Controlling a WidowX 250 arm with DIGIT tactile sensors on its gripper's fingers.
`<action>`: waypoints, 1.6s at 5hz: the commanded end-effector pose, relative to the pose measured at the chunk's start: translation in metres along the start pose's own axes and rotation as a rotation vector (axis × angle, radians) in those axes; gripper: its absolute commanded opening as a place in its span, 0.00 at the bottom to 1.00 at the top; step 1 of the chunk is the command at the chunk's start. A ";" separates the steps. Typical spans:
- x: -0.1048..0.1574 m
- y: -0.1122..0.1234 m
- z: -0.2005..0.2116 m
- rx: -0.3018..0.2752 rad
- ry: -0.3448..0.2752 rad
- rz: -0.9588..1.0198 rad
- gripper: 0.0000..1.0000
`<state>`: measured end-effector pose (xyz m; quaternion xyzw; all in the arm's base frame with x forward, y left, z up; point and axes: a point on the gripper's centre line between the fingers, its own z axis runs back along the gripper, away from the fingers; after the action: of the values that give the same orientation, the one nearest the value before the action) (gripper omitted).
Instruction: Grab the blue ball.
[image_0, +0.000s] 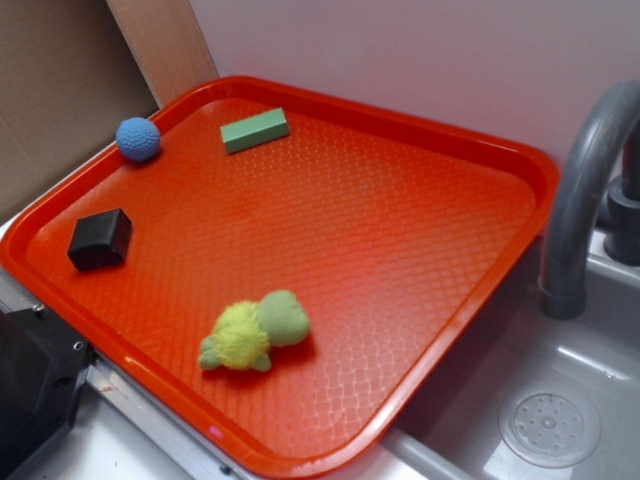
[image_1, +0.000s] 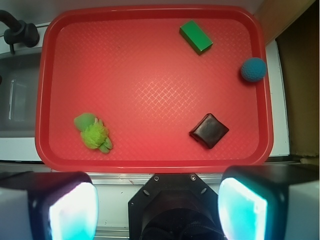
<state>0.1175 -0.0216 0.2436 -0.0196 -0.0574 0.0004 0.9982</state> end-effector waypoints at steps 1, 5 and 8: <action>0.000 0.000 0.000 0.000 0.000 0.000 1.00; 0.059 0.105 -0.102 0.061 -0.116 0.743 1.00; 0.059 0.105 -0.102 0.061 -0.116 0.743 1.00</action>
<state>0.1944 0.0718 0.1383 -0.0139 -0.0936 0.3584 0.9287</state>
